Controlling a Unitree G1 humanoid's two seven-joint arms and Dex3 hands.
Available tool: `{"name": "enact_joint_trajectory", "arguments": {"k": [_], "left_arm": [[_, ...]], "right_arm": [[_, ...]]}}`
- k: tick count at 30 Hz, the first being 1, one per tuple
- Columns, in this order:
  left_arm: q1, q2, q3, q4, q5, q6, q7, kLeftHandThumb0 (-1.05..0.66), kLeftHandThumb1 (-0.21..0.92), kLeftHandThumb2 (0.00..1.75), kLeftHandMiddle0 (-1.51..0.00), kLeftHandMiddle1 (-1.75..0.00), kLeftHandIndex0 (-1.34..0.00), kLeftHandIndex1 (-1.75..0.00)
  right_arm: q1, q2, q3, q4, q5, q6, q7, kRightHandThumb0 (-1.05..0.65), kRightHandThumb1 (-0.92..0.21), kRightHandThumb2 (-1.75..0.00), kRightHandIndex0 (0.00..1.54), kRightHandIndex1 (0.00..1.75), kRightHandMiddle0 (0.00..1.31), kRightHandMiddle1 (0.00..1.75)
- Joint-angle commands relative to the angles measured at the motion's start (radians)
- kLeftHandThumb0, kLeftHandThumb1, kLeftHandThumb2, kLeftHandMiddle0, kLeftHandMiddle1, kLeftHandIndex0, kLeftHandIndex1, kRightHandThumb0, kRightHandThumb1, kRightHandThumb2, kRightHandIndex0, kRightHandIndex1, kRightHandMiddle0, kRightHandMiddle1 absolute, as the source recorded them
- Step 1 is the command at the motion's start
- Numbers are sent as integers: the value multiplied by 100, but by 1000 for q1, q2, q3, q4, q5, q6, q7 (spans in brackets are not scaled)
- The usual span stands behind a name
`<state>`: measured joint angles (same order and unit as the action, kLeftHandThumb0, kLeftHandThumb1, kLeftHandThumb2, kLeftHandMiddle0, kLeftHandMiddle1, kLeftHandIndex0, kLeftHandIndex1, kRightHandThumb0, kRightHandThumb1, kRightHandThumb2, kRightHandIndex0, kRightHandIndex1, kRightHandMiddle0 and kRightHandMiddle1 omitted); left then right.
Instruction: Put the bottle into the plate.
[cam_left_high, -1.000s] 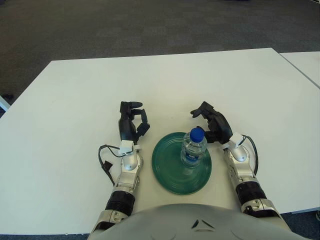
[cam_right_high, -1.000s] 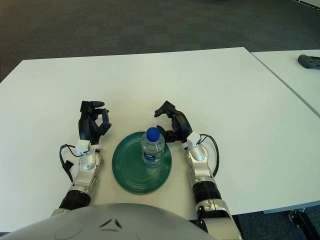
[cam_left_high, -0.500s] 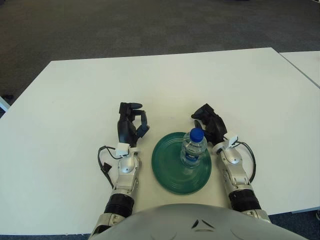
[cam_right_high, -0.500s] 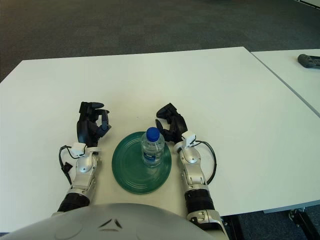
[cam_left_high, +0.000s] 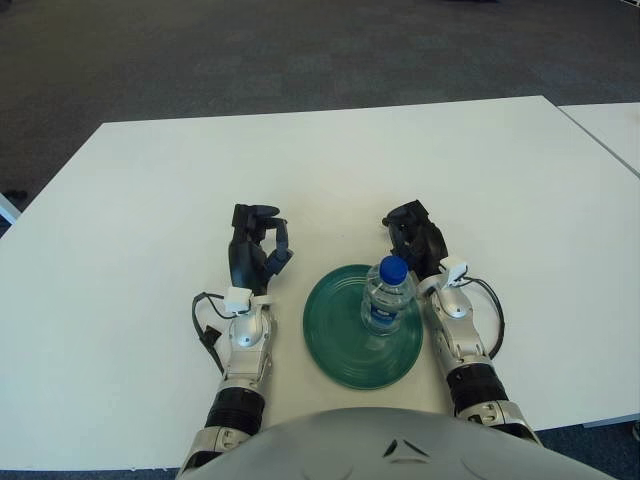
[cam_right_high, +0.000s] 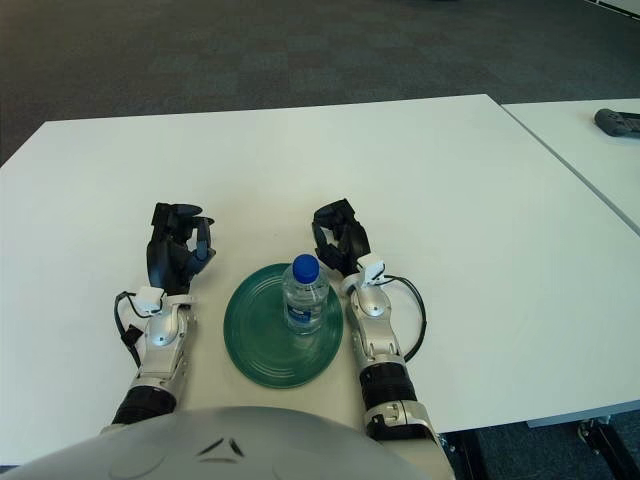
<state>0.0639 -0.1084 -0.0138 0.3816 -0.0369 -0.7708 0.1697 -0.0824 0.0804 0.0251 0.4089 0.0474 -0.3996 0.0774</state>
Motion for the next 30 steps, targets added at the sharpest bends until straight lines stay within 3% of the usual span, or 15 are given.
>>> {"name": "enact_joint_trajectory", "arguments": {"k": [1,2,4,7,9,17,30], "left_arm": [[71,8,32,61,-55,-16,-45,-37,89,49,-42,-132,-29,-167],[73,9,37,62,-62,-15,-54,-37,89,48,-42,-131,-29,-167],[77,9,44,62,-69,-15,-68,-36,91,46,-42,-130,-28,-167],[84,8,53,58,-73,-14,-82,-36,92,46,-42,-128,-27,-168],[87,7,58,53,-74,-13,-88,-36,92,46,-42,-128,-27,-168],[105,1,75,40,-61,-13,-96,-36,92,46,-40,-134,-26,-169],[121,-1,88,14,-62,6,-108,-36,92,47,-39,-137,-25,-169]], "right_arm": [[0,5,-16,50,11,3,-4,-35,-92,-52,51,91,18,174],[-3,6,-19,56,18,-5,0,-35,-92,-52,51,91,18,174],[-6,9,-22,63,28,-18,7,-48,-92,-54,52,86,15,134],[-7,15,-26,69,39,-34,14,-54,-92,-53,53,84,15,113],[-8,18,-27,72,43,-41,18,-55,-92,-53,54,83,15,108],[-4,21,-33,74,55,-62,34,-53,-90,-54,57,82,15,103],[3,23,-38,58,83,-59,72,-46,-79,-72,60,84,18,103]]}}
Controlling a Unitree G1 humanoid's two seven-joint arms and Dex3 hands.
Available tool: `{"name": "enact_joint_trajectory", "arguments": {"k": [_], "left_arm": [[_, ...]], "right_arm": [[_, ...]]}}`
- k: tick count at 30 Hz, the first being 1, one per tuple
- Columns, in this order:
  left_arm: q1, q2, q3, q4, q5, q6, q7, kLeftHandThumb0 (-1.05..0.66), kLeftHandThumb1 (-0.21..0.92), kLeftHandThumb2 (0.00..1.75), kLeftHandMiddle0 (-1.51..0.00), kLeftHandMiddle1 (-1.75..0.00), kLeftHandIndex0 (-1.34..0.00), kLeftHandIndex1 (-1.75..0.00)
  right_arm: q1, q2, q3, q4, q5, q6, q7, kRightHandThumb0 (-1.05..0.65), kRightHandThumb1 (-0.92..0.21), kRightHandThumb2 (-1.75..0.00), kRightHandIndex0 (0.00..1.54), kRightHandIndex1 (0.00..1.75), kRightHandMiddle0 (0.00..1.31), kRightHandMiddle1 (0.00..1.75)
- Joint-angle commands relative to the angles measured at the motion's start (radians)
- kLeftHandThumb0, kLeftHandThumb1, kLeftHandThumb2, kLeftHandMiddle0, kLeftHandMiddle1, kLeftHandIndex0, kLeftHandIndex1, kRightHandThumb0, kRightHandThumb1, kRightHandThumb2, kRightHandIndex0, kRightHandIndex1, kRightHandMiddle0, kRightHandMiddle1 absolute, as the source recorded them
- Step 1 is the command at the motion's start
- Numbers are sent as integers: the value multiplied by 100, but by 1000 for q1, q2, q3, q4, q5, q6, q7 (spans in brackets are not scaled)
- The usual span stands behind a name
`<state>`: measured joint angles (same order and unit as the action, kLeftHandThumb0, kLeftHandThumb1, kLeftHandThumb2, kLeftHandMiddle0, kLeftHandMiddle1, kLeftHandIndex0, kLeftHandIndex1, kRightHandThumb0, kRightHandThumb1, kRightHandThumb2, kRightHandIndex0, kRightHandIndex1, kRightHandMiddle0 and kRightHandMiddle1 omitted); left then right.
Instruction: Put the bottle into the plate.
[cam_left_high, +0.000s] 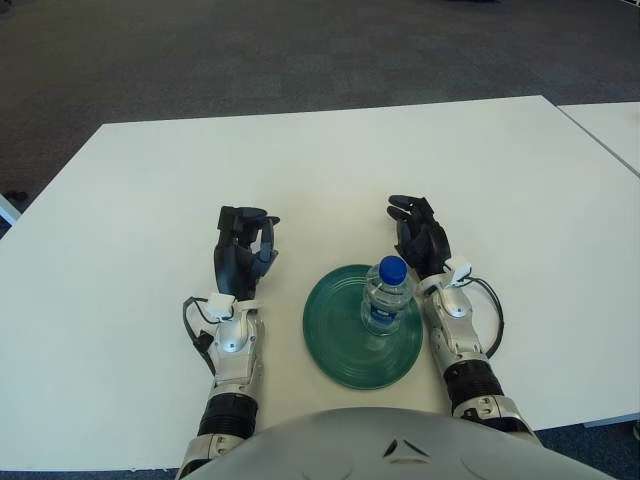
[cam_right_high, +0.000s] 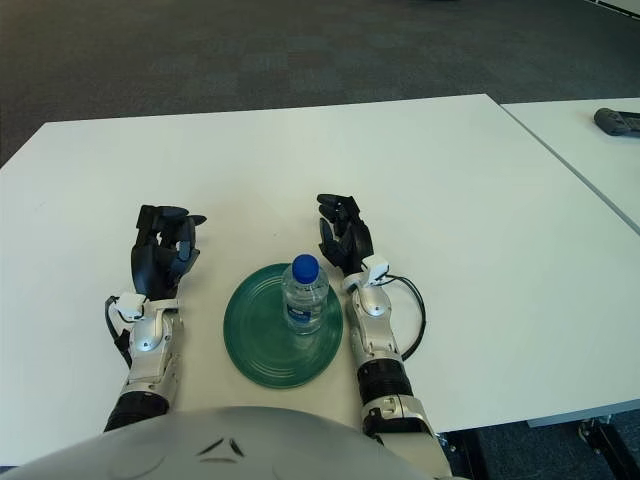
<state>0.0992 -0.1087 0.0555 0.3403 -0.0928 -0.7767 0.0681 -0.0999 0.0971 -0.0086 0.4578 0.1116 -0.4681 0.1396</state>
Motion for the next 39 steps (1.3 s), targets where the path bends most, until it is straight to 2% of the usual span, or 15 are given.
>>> {"name": "enact_joint_trajectory", "arguments": {"k": [1,14,21,34,39], "left_arm": [[86,-2,19,52,-7,15,-7,-36,92,46,-39,-137,-25,-169],[95,-18,19,23,-22,31,-29,-36,92,43,-40,-134,-29,-165],[97,-22,33,8,-4,60,-4,-36,92,43,-40,-134,-29,-165],[123,-31,34,-35,28,105,32,-36,92,44,-37,-135,-28,-166],[147,-43,30,-78,43,173,65,-36,92,45,-37,-137,-26,-168]], "right_arm": [[22,4,-5,2,22,12,16,-46,-78,-73,60,84,18,103],[37,-9,-6,-30,35,7,58,-47,-79,-76,60,86,15,103],[41,-16,-13,-30,36,3,71,-48,-80,-75,58,84,13,103],[54,-11,-20,-37,35,-19,71,-51,-86,-67,59,80,13,102],[71,-11,-20,-53,39,-41,79,-54,-87,-66,58,79,14,102]]}}
